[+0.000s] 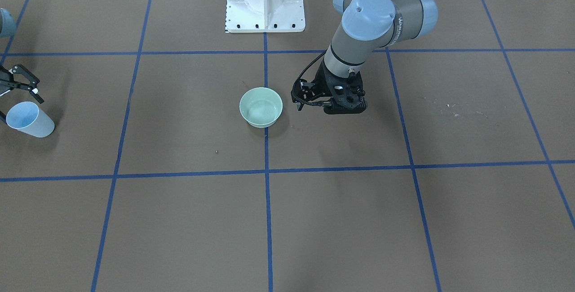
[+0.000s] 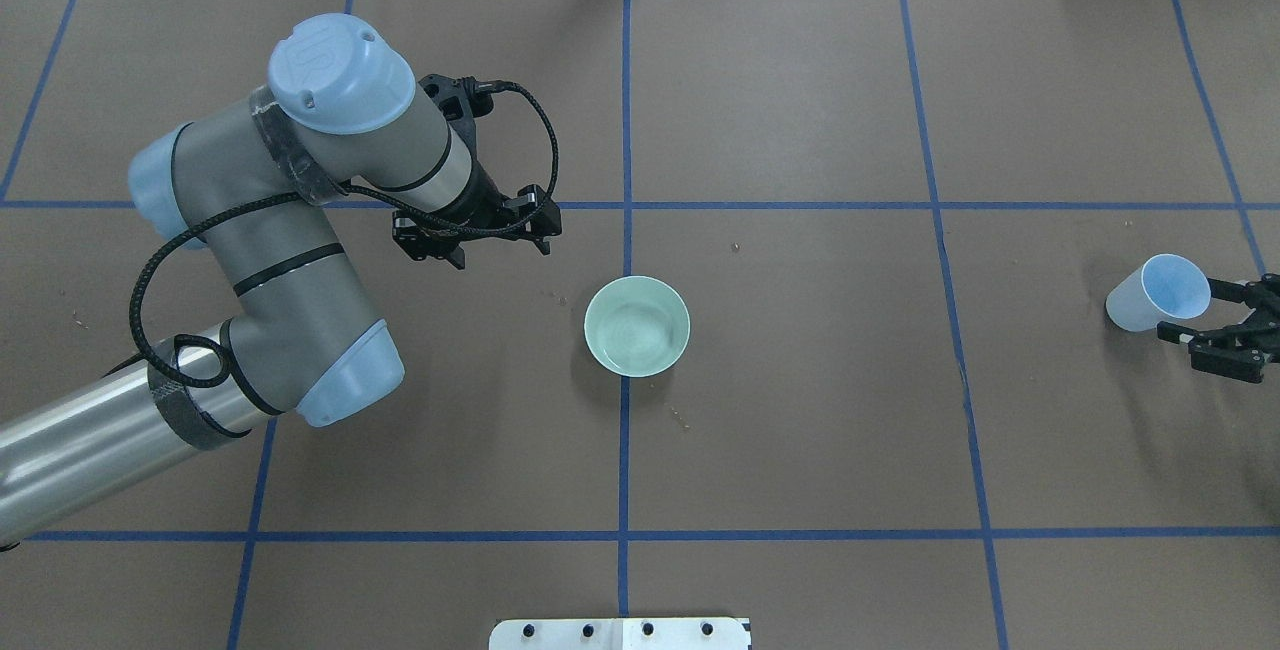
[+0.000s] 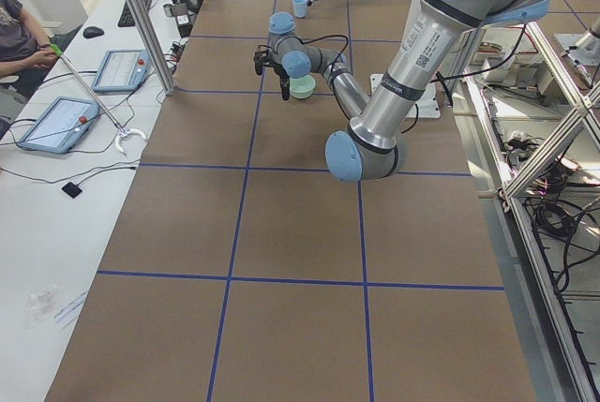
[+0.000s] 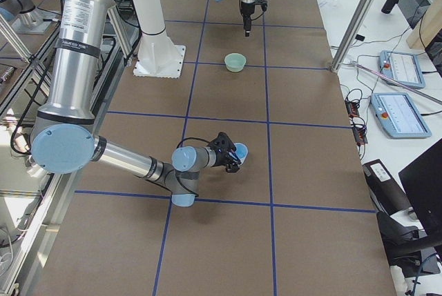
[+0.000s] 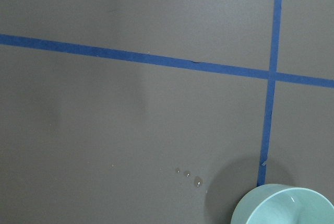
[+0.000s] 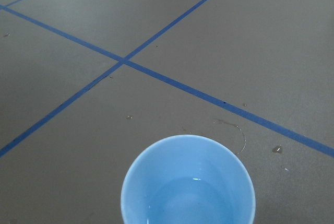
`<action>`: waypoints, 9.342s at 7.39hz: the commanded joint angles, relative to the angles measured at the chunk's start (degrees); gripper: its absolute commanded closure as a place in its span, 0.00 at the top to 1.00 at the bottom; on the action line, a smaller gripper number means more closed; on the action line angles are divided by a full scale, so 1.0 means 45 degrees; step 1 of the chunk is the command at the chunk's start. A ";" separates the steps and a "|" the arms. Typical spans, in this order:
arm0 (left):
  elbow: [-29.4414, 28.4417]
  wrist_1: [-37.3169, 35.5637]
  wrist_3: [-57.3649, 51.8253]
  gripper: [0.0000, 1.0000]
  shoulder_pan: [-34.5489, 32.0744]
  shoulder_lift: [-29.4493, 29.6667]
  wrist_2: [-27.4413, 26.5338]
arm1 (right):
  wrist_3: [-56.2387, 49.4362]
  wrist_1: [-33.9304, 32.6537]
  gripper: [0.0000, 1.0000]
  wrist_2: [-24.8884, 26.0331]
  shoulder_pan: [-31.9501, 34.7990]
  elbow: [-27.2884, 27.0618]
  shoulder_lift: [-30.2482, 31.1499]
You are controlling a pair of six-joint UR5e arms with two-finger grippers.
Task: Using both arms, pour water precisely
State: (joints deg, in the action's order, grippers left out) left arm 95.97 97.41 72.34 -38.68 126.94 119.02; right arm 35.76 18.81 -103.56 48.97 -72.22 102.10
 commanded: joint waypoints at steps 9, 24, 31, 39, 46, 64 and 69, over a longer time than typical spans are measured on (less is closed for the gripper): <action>0.0665 -0.0026 -0.0020 0.99 -0.0271 -0.0690 0.0015 | 0.0061 0.0350 0.93 0.2192 -0.1059 0.0616 -0.0248; 0.1192 -0.0807 -0.0020 0.99 -0.0310 -0.0690 -0.0005 | 0.0042 0.2187 0.26 0.3151 -0.1704 0.1616 -0.0815; 0.1837 -0.0807 -0.4287 0.99 -0.1850 -0.2892 0.0171 | 0.0100 -0.3075 0.16 0.3229 -0.1742 -0.2324 -0.2041; -0.0094 -0.0651 -0.7829 0.99 -0.4019 -0.3815 0.1324 | -0.0249 -1.0402 0.10 0.7814 -0.7500 -0.6510 -0.4832; -0.1440 0.0165 -0.8570 0.99 -0.4138 -0.3852 0.1480 | -0.1032 -1.7722 0.10 0.7311 -0.7934 -0.8073 -0.6727; -0.1679 0.1068 -0.9766 0.99 -0.5857 -0.4791 0.4078 | -0.4076 -2.7868 0.09 0.6628 -0.7172 -0.8210 -1.0891; -0.1698 0.1068 -0.9785 0.99 -0.5857 -0.4791 0.4058 | -0.4763 -2.9180 0.07 0.6120 -0.6918 -0.7410 -1.1928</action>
State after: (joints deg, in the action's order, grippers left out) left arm 88.39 102.22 28.37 -65.04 105.38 137.32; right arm 14.63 -112.27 -75.68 17.74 -106.46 48.85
